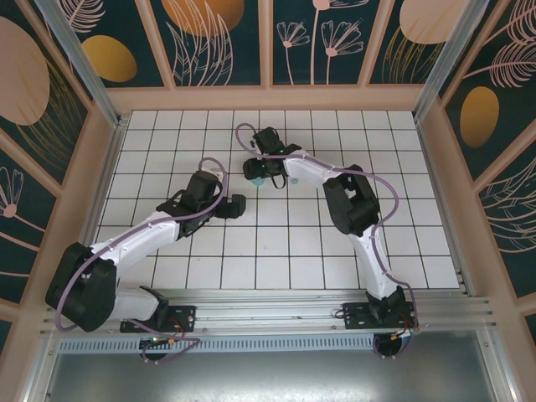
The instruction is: Insert wireless bluetooth earbuds into charging case
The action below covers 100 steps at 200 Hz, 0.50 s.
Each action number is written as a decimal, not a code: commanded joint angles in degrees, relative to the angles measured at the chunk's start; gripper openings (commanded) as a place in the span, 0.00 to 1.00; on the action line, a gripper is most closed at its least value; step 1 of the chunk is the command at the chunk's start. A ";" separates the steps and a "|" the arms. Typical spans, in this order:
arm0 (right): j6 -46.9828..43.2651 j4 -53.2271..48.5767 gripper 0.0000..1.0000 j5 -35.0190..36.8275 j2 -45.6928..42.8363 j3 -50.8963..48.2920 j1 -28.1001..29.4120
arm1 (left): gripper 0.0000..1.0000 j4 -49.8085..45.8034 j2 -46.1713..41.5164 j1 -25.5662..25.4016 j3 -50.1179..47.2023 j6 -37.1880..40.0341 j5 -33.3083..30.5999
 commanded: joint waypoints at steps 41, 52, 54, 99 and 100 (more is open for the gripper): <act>-3.59 -3.71 0.58 1.91 2.78 1.13 1.92 | 0.98 -3.06 -3.71 0.40 0.43 2.38 -3.80; -4.23 -4.04 0.57 2.67 2.60 0.78 2.21 | 0.99 -3.03 -3.91 0.40 0.23 2.25 -4.13; -4.31 -4.10 0.56 2.86 2.59 0.75 2.26 | 0.99 -2.99 -4.01 0.40 0.18 2.29 -4.21; -6.38 -4.52 0.45 5.00 1.38 -1.32 3.50 | 0.98 -1.94 -6.75 0.41 -1.50 1.94 -5.05; -6.43 -4.58 0.45 5.48 1.36 -1.35 3.54 | 0.99 -1.93 -6.80 0.40 -1.52 1.96 -5.05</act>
